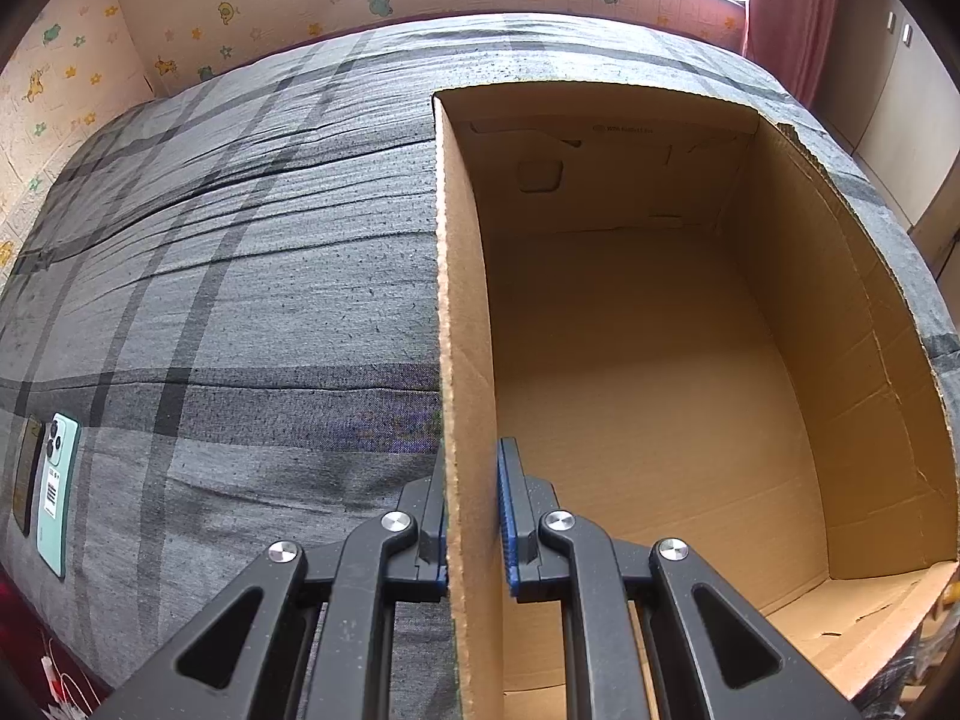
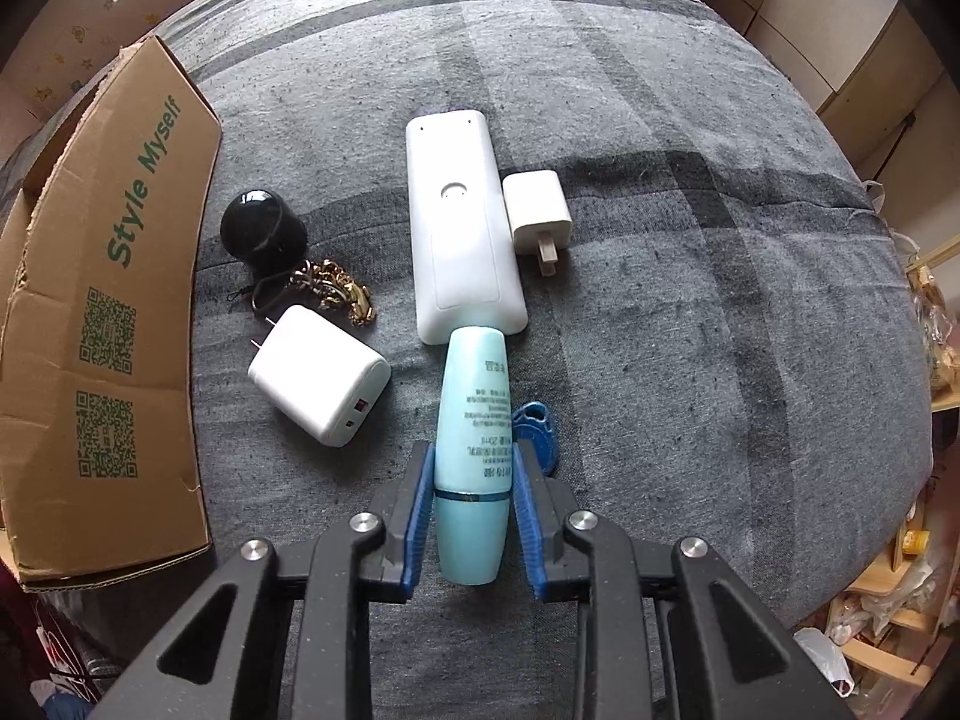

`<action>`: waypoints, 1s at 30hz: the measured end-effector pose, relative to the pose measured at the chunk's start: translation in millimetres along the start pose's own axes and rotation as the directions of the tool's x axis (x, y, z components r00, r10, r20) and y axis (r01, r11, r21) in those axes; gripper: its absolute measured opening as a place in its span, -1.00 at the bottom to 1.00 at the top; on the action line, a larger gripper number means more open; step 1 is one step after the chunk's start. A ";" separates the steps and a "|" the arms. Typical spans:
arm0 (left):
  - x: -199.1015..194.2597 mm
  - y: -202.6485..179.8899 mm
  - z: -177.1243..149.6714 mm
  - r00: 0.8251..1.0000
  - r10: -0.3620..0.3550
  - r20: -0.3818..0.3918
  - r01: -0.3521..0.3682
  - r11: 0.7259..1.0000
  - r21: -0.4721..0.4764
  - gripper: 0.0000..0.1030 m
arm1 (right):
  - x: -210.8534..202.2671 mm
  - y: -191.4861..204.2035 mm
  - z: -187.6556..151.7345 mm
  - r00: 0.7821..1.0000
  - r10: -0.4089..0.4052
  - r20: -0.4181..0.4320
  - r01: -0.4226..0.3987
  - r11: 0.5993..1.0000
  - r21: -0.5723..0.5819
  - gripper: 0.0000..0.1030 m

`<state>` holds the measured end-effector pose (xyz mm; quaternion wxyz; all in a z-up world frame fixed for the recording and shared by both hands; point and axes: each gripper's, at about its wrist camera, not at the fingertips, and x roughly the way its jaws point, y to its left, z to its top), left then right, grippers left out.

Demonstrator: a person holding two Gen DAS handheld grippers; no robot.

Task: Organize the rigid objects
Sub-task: 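Lift the light-blue bottle with the right tool and carry it over the box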

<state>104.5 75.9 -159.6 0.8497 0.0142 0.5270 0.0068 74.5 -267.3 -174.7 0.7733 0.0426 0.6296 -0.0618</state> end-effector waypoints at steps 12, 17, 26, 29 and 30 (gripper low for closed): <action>-0.1 -1.0 0.5 1.000 0.005 -0.002 -0.005 1.000 0.000 -0.75 | -36.5 2.1 15.3 0.998 0.007 0.056 -0.004 0.998 -0.055 -0.48; 0.4 -1.1 0.7 1.000 0.006 -0.005 -0.006 1.000 0.002 -0.75 | -49.1 16.7 22.0 0.997 0.021 0.080 -0.014 0.996 -0.090 -0.48; 1.5 -0.6 1.5 1.000 0.005 -0.007 -0.005 1.000 0.001 -0.75 | -82.5 43.9 33.3 0.988 0.052 0.144 -0.030 0.988 -0.152 -0.48; 2.0 0.1 1.1 1.000 0.001 -0.007 -0.001 1.000 -0.004 -0.75 | -92.3 54.0 39.1 0.984 0.063 0.164 -0.034 0.984 -0.173 -0.48; 2.0 0.4 1.1 1.000 0.001 -0.006 -0.001 1.000 -0.003 -0.75 | -94.8 57.4 40.9 0.983 0.066 0.169 -0.035 0.983 -0.179 -0.48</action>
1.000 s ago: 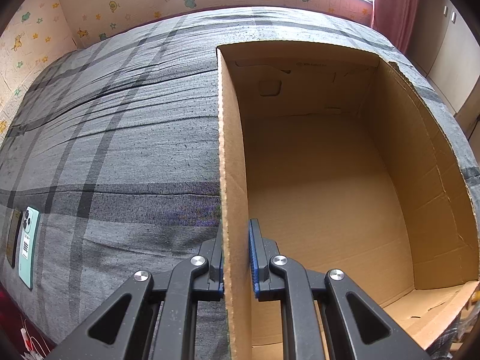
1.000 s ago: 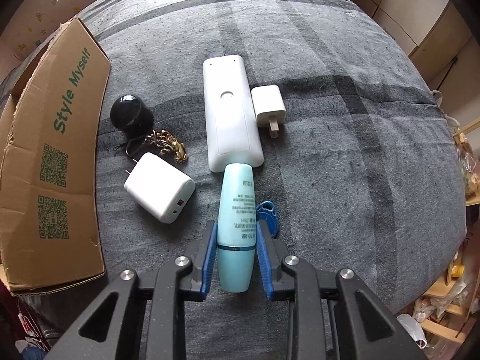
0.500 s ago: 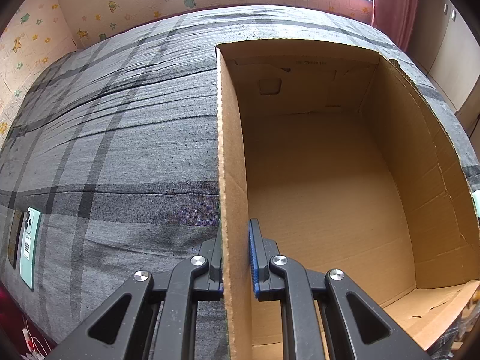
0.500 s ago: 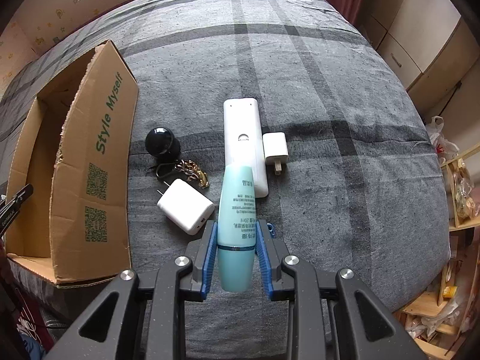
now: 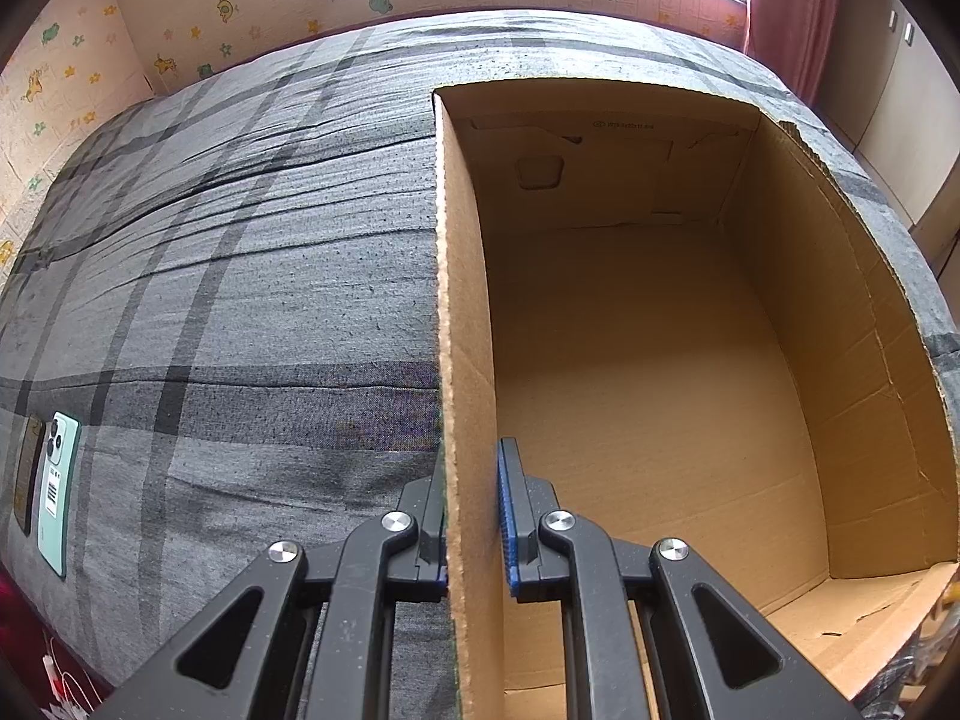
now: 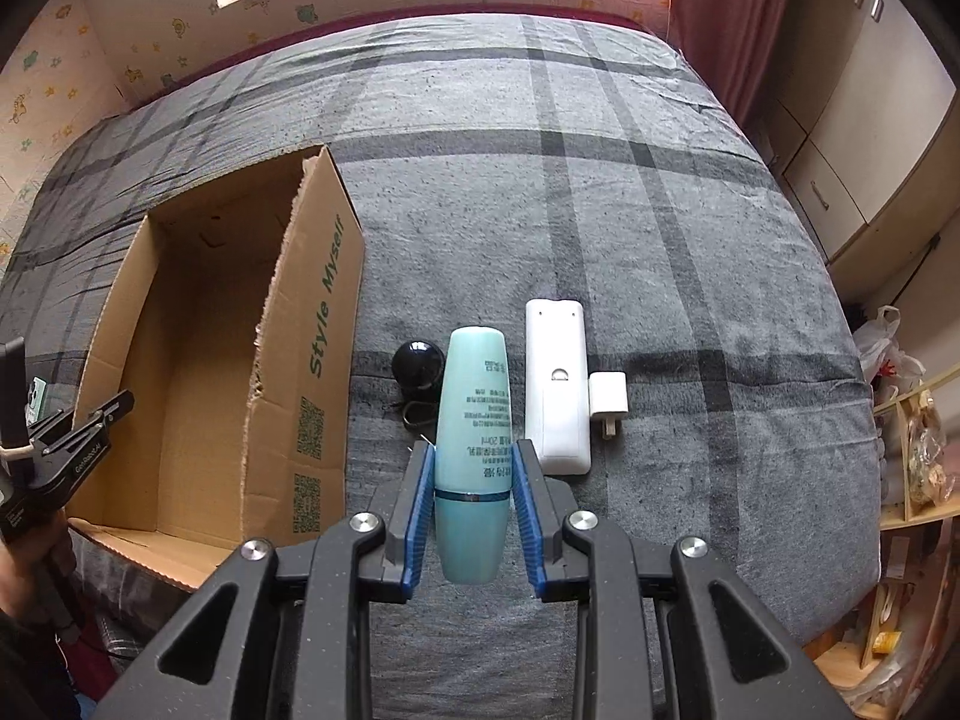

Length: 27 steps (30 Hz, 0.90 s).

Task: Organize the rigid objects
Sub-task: 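Lift the light-blue bottle with the right tool and carry it over the box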

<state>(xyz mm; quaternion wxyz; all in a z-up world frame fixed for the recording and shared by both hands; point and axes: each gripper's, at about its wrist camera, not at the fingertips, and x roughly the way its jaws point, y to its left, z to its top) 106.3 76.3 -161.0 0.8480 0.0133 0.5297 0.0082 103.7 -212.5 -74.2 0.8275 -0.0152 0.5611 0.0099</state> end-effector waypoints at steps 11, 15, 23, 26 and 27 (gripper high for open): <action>0.3 0.1 0.5 1.000 0.000 -0.002 0.000 1.000 0.001 -0.75 | -12.2 42.5 23.5 0.998 0.051 0.044 -0.047 0.995 -0.083 -0.48; 0.2 -0.2 -0.1 1.000 0.002 -0.001 -0.002 1.000 0.005 -0.75 | -14.0 59.4 31.0 0.996 0.080 0.050 -0.074 0.991 -0.114 -0.48; 0.6 1.0 0.2 1.000 -0.002 -0.004 0.002 1.000 -0.002 -0.75 | -5.4 95.9 40.9 0.990 0.134 0.044 -0.125 0.977 -0.173 -0.48; 0.8 1.3 -0.1 1.000 0.000 -0.003 0.000 1.000 0.000 -0.75 | 1.2 110.6 42.1 0.986 0.162 0.035 -0.152 0.970 -0.192 -0.48; 1.1 1.4 0.2 1.000 0.000 -0.003 0.000 1.000 -0.002 -0.74 | 4.0 115.1 42.7 0.985 0.170 0.031 -0.161 0.967 -0.197 -0.48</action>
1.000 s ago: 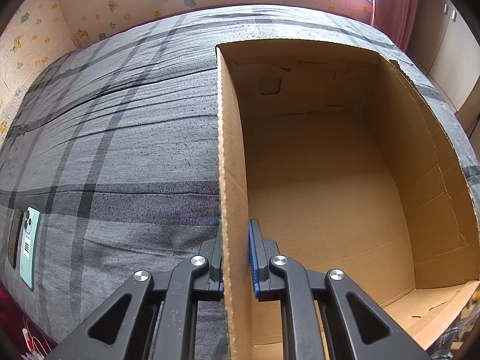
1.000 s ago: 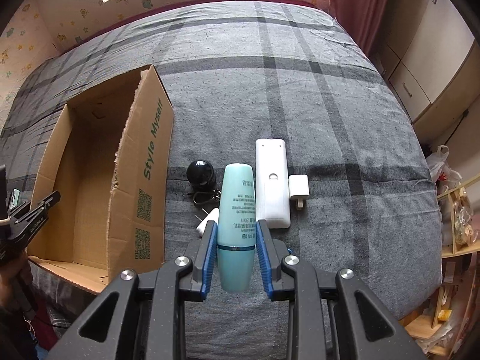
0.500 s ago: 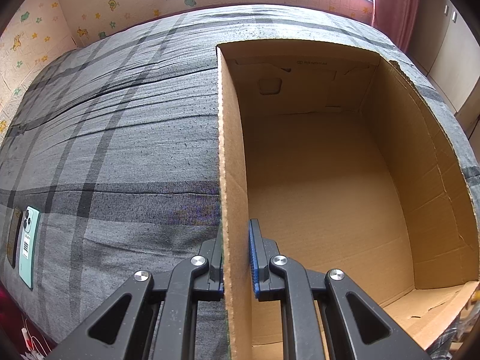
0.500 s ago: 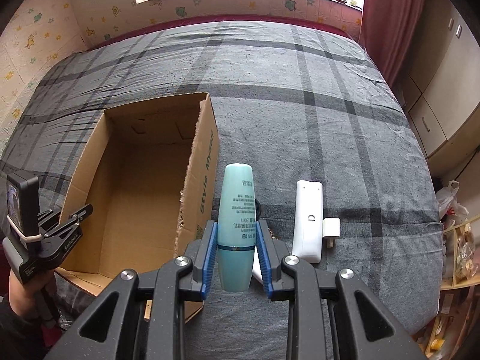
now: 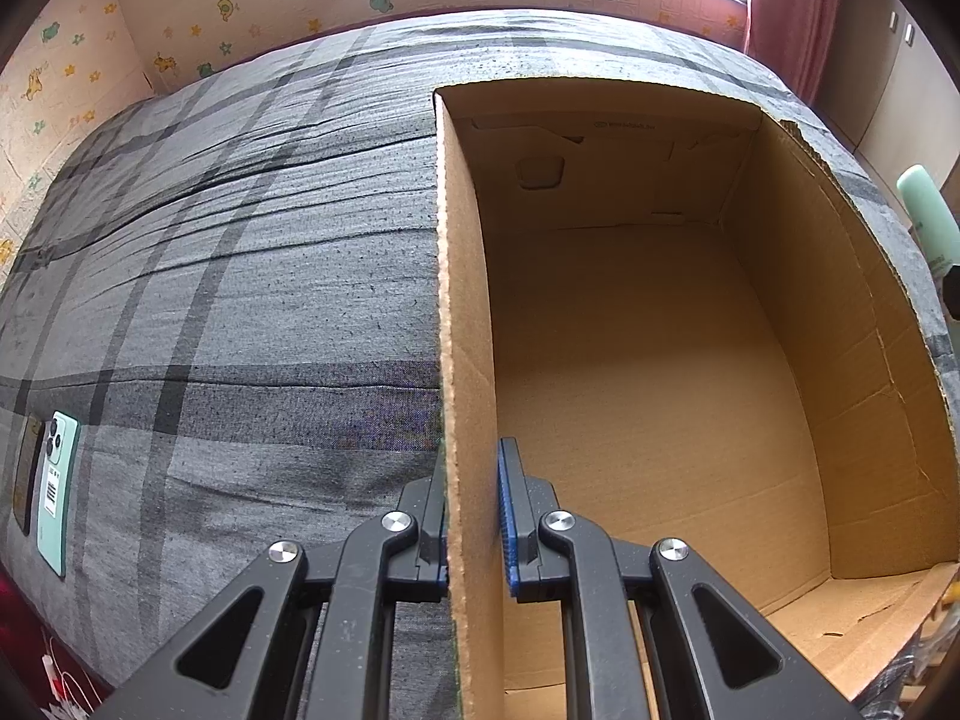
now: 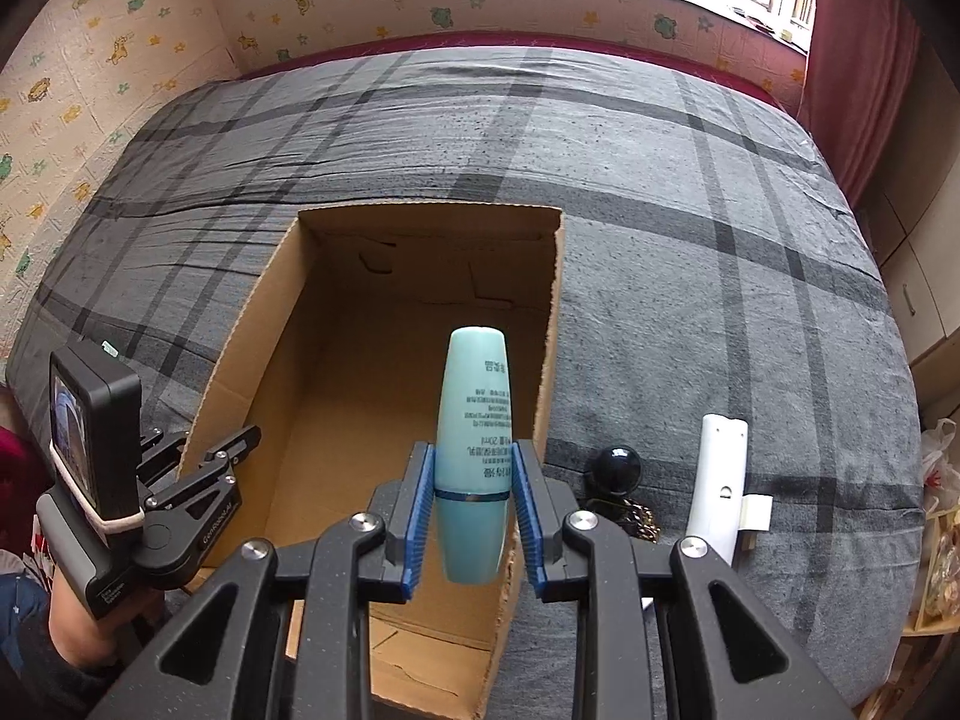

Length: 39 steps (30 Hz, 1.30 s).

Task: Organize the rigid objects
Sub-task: 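Lift the light-blue bottle with the right tool and carry it over the box, then open the right tool to drop the bottle into the box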

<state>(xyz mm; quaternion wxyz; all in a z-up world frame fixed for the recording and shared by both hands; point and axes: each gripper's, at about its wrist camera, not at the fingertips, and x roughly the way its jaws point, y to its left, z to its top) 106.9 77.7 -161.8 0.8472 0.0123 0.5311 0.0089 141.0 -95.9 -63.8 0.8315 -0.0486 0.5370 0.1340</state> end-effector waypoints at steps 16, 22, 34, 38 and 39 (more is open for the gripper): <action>-0.5 -2.4 -0.2 1.000 0.011 0.000 -0.011 1.000 0.007 -0.74 | 88.9 43.1 15.9 0.987 0.081 -0.135 -0.084 0.996 -0.017 -0.48; -0.1 -4.0 -0.7 1.000 0.021 0.001 -0.021 1.000 0.013 -0.74 | 123.4 52.9 16.7 0.972 0.087 -0.217 -0.089 0.996 -0.002 -0.47; -1.4 -3.4 -0.9 1.000 0.020 -0.001 -0.020 1.000 0.012 -0.74 | 164.0 64.9 16.9 0.949 0.044 -0.312 -0.057 0.998 -0.031 -0.47; -1.3 -3.3 -0.6 1.000 0.023 -0.002 -0.023 1.000 0.015 -0.74 | 166.5 68.1 17.3 0.948 0.046 -0.314 -0.061 0.997 -0.037 -0.46; -1.5 -3.9 -0.4 1.000 0.024 -0.001 -0.024 1.000 0.017 -0.74 | 167.0 69.4 18.3 0.948 0.048 -0.315 -0.063 0.997 -0.039 -0.46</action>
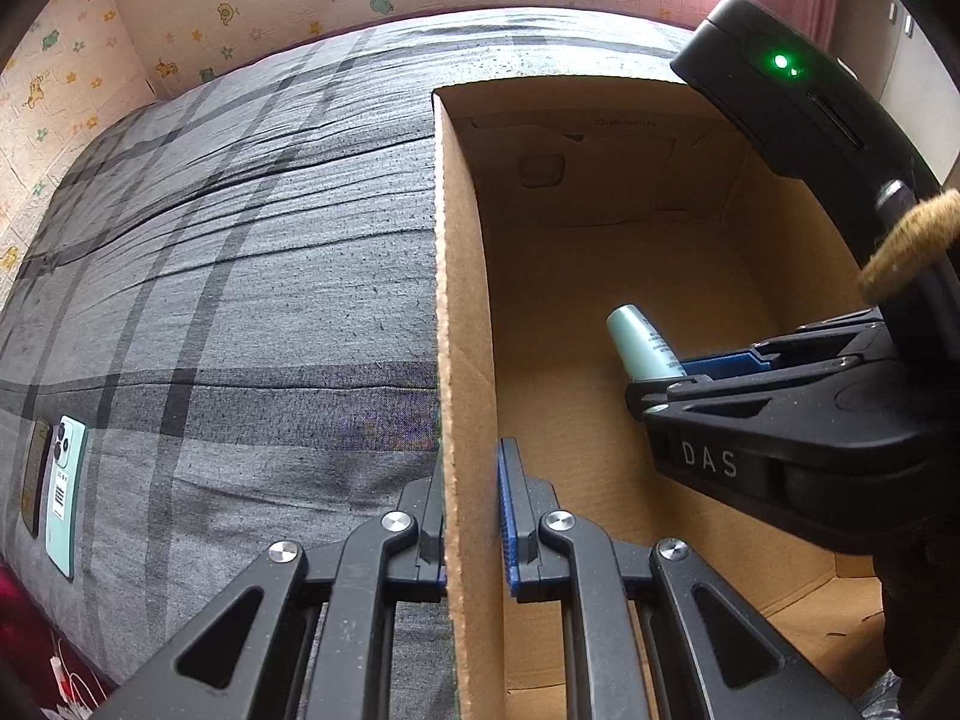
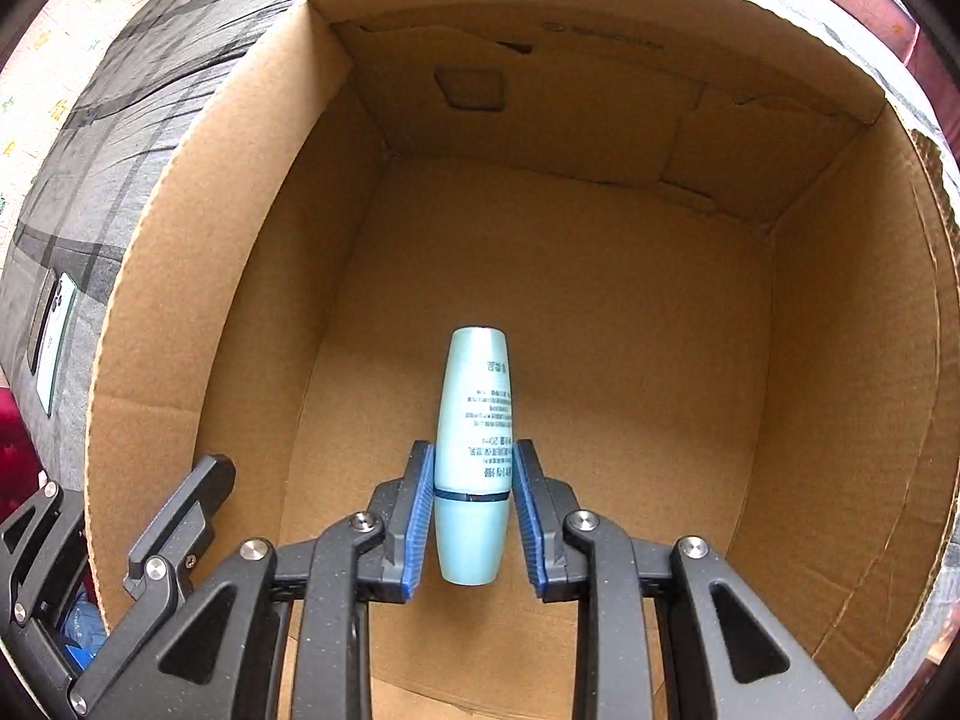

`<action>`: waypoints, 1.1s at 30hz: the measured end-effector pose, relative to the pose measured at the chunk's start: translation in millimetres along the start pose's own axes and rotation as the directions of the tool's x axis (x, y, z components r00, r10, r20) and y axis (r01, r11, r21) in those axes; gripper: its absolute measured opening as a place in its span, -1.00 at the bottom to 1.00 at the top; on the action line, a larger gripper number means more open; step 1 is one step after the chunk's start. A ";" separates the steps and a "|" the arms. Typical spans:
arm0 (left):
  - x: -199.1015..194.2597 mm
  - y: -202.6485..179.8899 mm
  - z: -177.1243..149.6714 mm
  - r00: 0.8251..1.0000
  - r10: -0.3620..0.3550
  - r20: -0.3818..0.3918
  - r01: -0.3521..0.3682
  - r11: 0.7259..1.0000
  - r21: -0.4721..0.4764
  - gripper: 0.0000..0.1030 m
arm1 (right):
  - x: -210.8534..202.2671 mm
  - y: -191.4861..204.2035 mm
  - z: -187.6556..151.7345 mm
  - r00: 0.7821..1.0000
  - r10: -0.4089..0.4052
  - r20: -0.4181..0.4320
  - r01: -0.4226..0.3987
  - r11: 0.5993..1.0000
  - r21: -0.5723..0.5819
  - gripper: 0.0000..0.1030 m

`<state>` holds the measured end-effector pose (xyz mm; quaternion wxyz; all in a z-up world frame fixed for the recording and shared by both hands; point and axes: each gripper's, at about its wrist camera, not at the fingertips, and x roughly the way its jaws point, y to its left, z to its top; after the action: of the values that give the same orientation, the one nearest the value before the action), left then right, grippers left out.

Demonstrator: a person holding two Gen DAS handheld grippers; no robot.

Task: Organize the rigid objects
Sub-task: 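Open the right tool to drop the bottle into the box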

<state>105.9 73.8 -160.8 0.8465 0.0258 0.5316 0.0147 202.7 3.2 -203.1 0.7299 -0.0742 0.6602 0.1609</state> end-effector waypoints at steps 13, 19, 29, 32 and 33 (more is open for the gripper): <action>0.4 -0.7 0.0 1.000 0.004 -0.002 -0.004 1.000 0.002 -0.74 | -33.3 0.9 -2.0 0.994 -0.023 0.109 0.027 0.999 -0.030 0.37; 0.1 0.7 0.2 1.000 -0.003 -0.004 0.003 1.000 -0.007 -0.74 | -60.8 0.2 -4.5 0.984 -0.060 0.170 0.066 0.998 -0.026 0.68; 0.3 2.4 0.6 1.000 -0.008 -0.005 0.008 1.000 -0.011 -0.74 | -103.1 -15.1 -10.7 0.965 -0.112 0.238 0.114 0.993 0.003 0.92; 0.2 2.5 0.9 1.000 -0.006 -0.006 0.006 1.000 -0.009 -0.74 | -114.0 -21.0 -12.3 0.959 -0.113 0.262 0.114 0.993 0.012 0.99; 0.4 2.2 1.1 1.000 -0.005 -0.006 0.005 1.000 -0.007 -0.74 | -118.6 -23.9 -13.4 0.956 -0.110 0.271 0.109 0.994 0.018 0.99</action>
<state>107.1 75.9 -160.6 0.8450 0.0215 0.5342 0.0147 189.0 -39.7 -90.0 0.8212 -0.0868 0.5492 0.1281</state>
